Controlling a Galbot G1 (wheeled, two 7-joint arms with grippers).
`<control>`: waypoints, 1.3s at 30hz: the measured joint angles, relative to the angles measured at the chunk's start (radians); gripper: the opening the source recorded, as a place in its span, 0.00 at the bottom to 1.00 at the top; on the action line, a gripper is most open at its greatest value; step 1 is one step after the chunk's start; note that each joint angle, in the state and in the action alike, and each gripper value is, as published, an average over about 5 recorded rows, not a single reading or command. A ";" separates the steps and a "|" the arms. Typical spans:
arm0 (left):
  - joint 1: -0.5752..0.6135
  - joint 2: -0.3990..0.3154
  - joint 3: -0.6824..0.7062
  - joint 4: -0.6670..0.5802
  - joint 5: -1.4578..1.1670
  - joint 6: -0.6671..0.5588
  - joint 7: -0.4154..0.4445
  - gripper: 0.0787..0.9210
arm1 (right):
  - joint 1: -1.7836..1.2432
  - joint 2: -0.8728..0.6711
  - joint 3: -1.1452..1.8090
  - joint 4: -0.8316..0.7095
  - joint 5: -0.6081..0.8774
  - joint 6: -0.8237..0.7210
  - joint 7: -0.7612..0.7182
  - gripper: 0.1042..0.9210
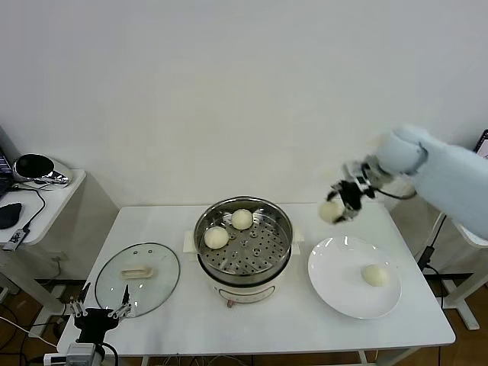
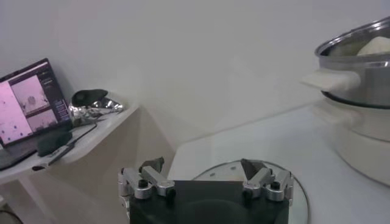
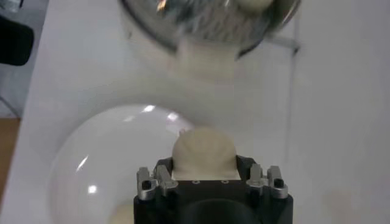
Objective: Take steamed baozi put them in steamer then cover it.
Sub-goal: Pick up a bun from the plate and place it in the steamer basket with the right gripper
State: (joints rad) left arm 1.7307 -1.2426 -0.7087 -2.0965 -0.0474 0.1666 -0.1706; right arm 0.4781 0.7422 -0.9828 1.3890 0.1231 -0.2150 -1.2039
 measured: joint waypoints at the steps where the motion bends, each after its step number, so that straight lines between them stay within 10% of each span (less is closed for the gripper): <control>1: 0.000 -0.001 -0.002 0.001 -0.001 0.000 0.000 0.88 | 0.018 0.021 -0.011 -0.002 0.011 0.008 0.002 0.65; 39: 0.001 -0.031 -0.037 0.010 -0.004 -0.006 -0.009 0.88 | 0.005 0.505 -0.293 -0.070 -0.167 0.510 0.071 0.68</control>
State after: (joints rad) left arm 1.7314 -1.2740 -0.7455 -2.0861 -0.0517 0.1609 -0.1795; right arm 0.4826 1.2468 -1.2762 1.3186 -0.0436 0.2955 -1.1326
